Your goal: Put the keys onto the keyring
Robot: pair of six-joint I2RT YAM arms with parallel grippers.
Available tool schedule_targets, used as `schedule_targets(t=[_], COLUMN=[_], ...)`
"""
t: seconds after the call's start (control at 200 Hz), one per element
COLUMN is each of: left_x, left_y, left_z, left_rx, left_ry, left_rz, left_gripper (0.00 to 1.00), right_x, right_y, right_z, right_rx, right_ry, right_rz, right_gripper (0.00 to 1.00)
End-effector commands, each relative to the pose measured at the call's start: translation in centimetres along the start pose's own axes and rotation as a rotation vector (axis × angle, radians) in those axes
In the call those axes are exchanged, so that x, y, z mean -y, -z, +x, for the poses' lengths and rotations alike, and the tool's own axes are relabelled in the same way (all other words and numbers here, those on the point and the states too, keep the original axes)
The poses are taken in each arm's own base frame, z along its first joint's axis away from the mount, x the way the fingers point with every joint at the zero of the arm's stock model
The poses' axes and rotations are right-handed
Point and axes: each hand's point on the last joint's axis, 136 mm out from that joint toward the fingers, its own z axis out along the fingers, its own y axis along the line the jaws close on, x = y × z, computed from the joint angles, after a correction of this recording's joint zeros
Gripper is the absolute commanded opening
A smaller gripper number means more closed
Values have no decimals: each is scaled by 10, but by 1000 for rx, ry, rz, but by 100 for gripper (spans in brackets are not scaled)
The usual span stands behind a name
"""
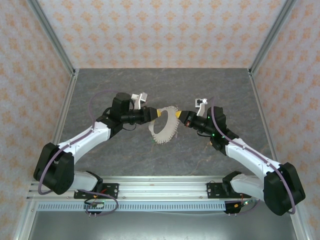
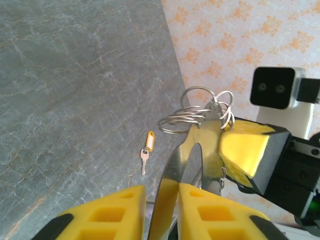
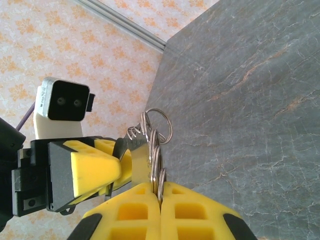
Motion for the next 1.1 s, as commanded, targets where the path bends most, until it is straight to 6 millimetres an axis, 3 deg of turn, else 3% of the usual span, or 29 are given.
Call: schedule_targets(t=[0.0,0.18,0.35,0.55,0.656,0.801,1.006,1.091], left_x=[47,62,64,77,89,105,104,101], left_y=[12,20,23,44,59,77,88,90], left_z=[1,7,6,-8,-10,-7,3,5], left_rx=[-23,-63,-70,27,54,53,-36,-100], left_ry=[-115,-181,-226,-353,-446,-587,-750,-784], left_rz=[143,181,147,73,52,39,-31,-64], left_gripper=[19,10,0,0,0,0,0,0], right_x=[-30,-31,-31,-16,-7,-11,-40,-47], right_y=[1,0,1,12,26,41,57,60], right_z=[-17,-19,-22,-25,-30,-33,-25,-12], right_rx=[50,60,76,111,156,188,240,223], right_ry=[51,46,58,123,181,331,637,788], right_rz=[-86,-96,-90,22,106,134,13,-5], right_gripper=[5,5,10,33,38,39,36,35])
